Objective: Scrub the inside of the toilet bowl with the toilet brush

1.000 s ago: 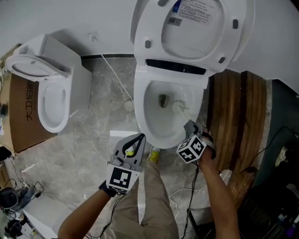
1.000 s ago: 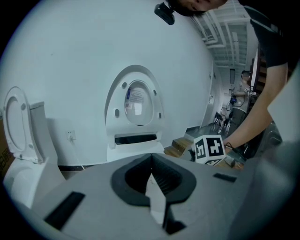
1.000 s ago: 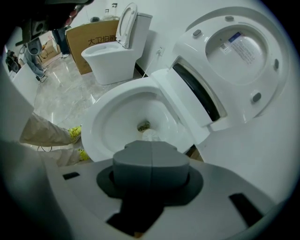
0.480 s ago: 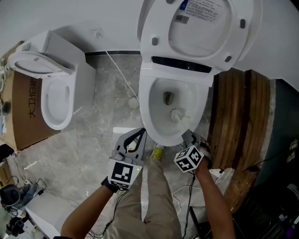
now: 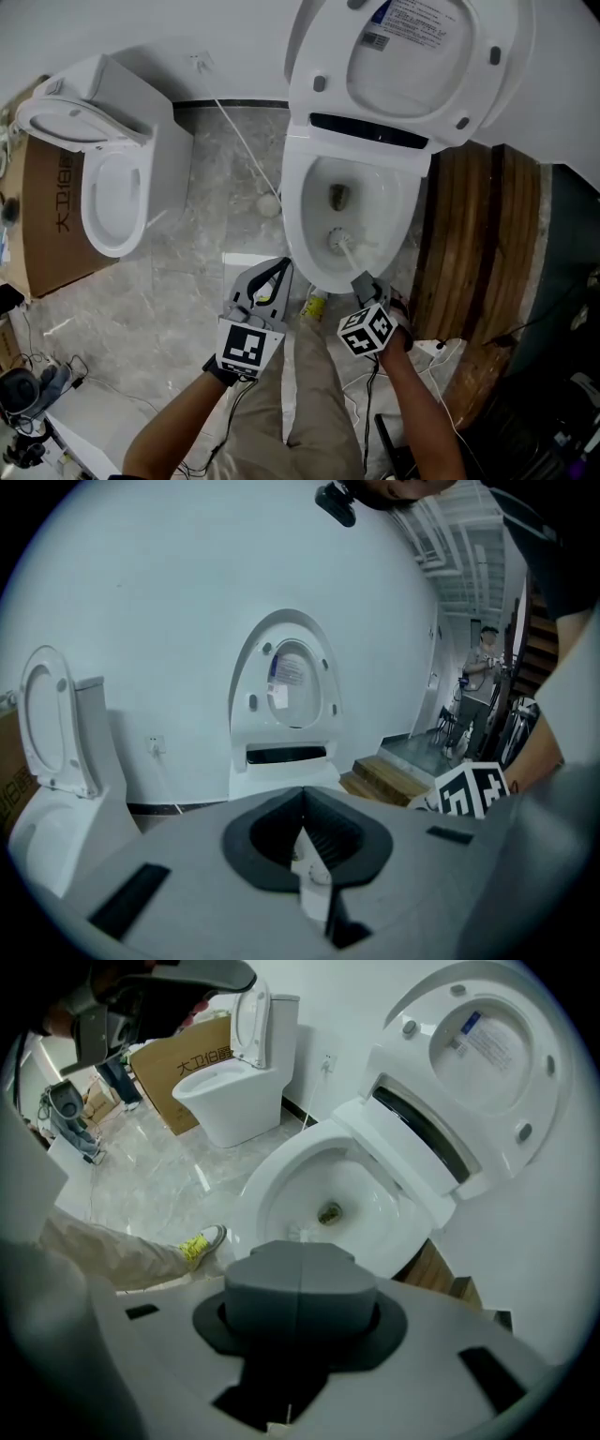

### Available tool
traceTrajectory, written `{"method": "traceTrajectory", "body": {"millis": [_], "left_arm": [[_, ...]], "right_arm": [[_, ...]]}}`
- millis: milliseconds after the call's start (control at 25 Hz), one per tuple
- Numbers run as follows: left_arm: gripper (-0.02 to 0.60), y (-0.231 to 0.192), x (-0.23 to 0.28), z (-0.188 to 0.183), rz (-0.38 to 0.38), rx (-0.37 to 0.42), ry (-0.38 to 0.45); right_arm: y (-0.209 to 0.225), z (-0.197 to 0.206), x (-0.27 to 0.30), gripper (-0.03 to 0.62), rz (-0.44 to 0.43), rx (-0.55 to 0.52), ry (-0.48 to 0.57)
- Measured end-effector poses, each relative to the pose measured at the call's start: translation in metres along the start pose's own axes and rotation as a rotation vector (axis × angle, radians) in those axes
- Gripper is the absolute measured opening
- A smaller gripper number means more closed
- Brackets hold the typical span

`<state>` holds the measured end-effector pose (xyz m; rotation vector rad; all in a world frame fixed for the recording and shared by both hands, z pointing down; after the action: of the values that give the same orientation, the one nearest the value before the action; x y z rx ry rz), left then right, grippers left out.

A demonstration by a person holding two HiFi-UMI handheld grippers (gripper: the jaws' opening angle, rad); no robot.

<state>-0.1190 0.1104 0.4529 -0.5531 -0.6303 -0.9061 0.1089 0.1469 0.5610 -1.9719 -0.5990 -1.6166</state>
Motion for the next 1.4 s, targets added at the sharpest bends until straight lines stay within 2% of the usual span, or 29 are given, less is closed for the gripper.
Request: {"method": "traceTrajectory", "body": {"millis": [360, 720, 960, 1240, 1400], "left_arm": [[0.009, -0.004, -0.006, 0.001, -0.001, -0.029, 0.008], [0.009, -0.012, -0.011, 0.008, -0.017, -0.054, 0.010], [0.009, -0.015, -0.012, 0.009, -0.029, -0.071, 0.040], [0.009, -0.014, -0.010, 0.012, -0.022, -0.079, -0.001], [0.009, -0.020, -0.007, 0.009, -0.040, -0.103, 0.018]], "right_arm": [[0.000, -0.024, -0.008, 0.149, -0.060, 0.048, 0.024], [-0.005, -0.049, -0.013, 0.149, -0.044, 0.026, 0.056], [-0.009, -0.059, -0.010, 0.149, -0.006, -0.002, 0.077], [0.007, -0.078, 0.000, 0.149, 0.024, -0.023, 0.102], [0.019, -0.091, 0.004, 0.149, 0.038, -0.036, 0.104]]}}
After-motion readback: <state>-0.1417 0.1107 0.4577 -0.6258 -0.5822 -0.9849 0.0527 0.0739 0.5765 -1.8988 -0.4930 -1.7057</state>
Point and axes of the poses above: the fingertips, and each gripper's own axes: x forward along the fingers, y to its right, z out of its underside, the point moved 10 cm from there along -x, backward along the fingers, and after that the axes turned 15 degrees about -y, right-handed, at the moved point
